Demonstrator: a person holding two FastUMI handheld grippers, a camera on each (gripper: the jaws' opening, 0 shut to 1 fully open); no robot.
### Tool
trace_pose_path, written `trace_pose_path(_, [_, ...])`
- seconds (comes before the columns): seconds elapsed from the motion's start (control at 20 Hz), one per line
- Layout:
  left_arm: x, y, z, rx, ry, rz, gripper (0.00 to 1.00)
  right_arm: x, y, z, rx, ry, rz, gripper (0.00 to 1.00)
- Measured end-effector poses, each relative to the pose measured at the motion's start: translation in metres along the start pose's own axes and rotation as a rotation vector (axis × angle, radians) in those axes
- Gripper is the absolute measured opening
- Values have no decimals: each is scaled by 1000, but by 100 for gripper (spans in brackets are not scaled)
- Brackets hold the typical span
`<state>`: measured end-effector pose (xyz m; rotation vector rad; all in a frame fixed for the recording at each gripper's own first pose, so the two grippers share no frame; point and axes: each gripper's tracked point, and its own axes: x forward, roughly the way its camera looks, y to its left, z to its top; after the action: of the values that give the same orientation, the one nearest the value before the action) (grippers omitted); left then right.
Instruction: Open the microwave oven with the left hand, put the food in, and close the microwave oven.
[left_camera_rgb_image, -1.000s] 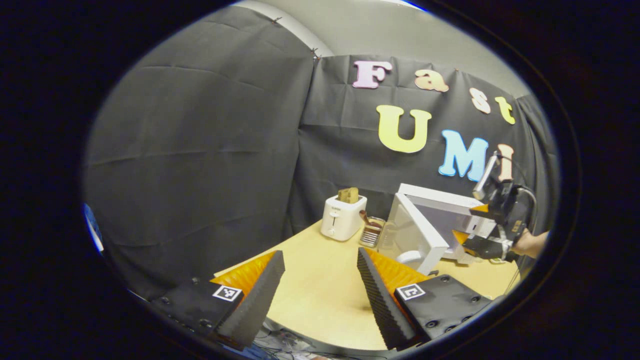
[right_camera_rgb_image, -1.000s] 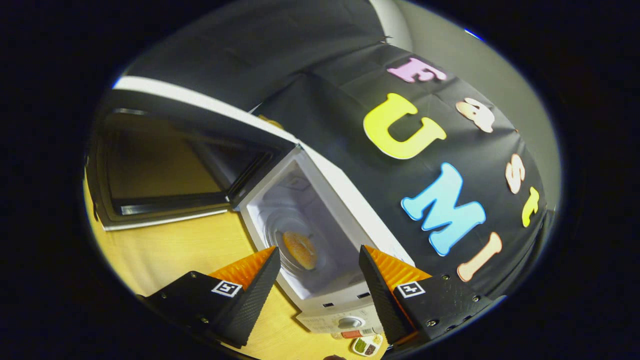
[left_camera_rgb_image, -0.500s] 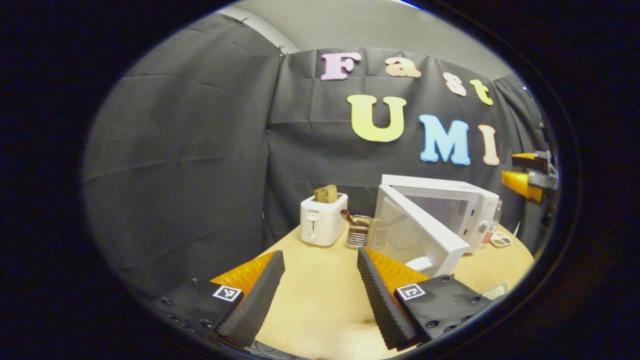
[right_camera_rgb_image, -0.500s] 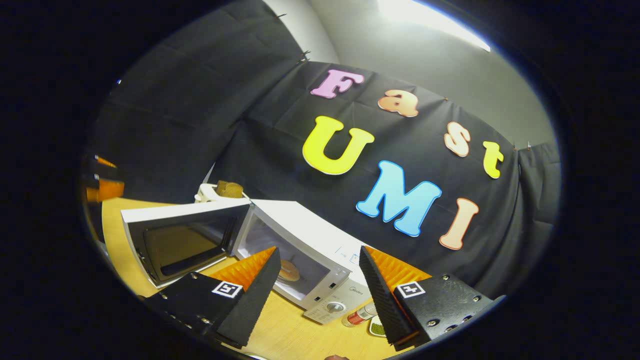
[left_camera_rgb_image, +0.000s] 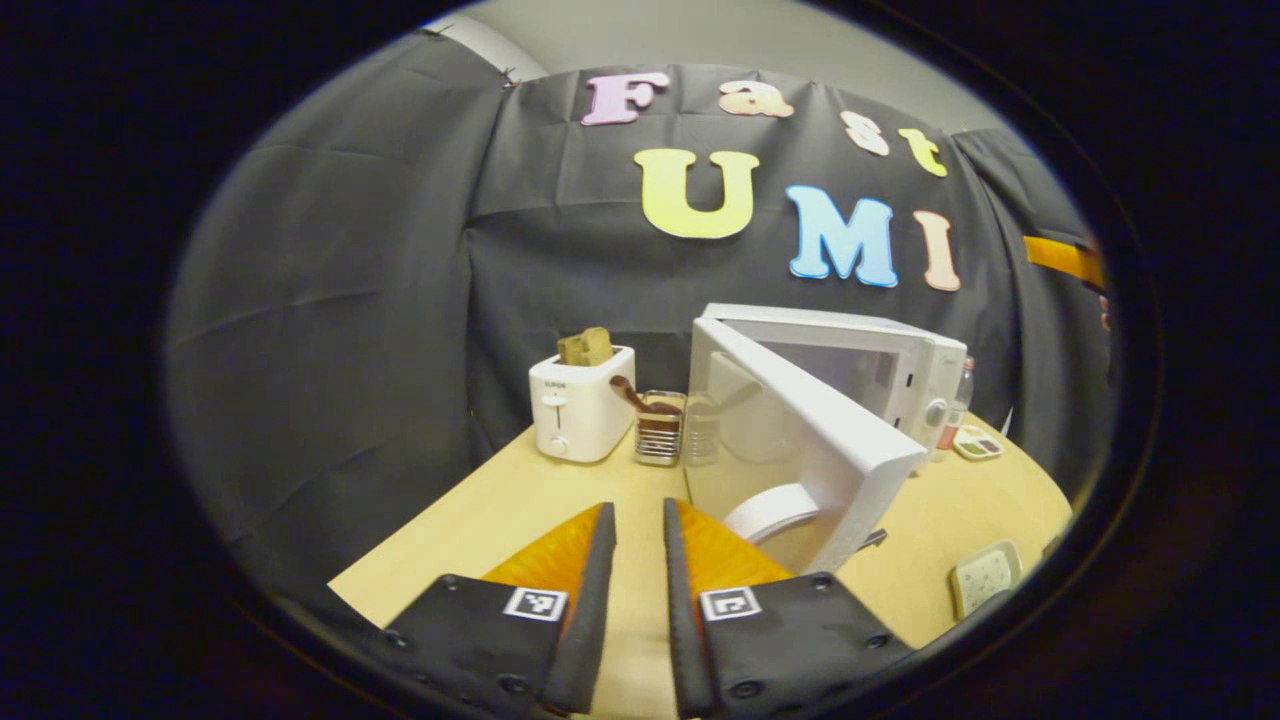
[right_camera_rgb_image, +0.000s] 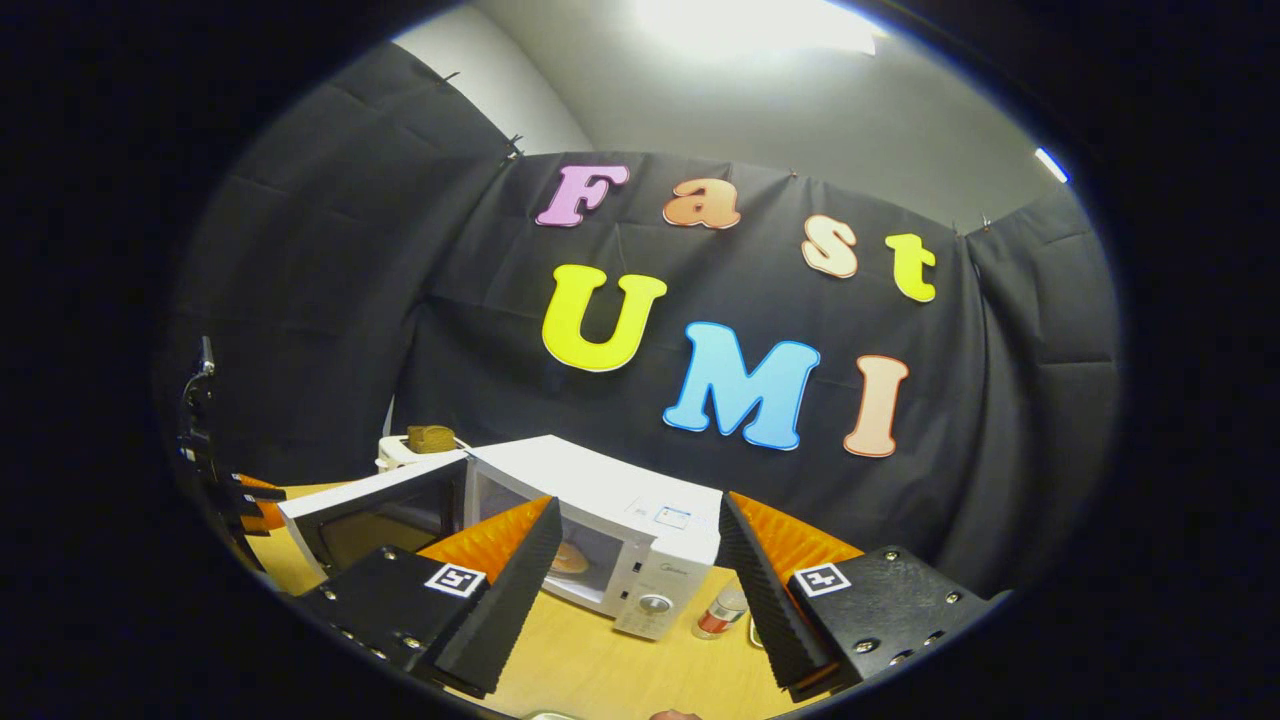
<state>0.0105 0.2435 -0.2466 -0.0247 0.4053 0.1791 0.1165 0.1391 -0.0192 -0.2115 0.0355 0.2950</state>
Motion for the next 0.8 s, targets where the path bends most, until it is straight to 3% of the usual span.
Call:
trace_pose_path(0.1, [2,-18,-4,-10,29,-27,0,-6,-11,-15,-9,41,3,96])
trace_pose_path(0.15, [1,-31,-2,-43,33,-57,8,-11,-19,-18,-13,51,-2,98])
trace_pose_path(0.2, [-1,-42,3,-68,35,-81,1,-15,-27,-19,-15,55,-7,96])
trace_pose_path(0.25, [-1,-51,7,-75,36,-93,8,-18,-36,-20,-16,59,-12,96])
trace_pose_path(0.45, [7,-93,25,-29,26,-136,8,-22,-71,-24,-11,61,-48,96])
trace_pose_path(0.7, [20,-156,42,-12,30,-242,8,-33,-108,-31,-14,65,-100,96])
trace_pose_path(0.75, [23,-167,46,-6,28,-250,1,-37,-114,-34,-19,69,-104,96])
trace_pose_path(0.8, [29,-178,47,-3,27,-261,1,-40,-120,-39,-23,76,-110,96])
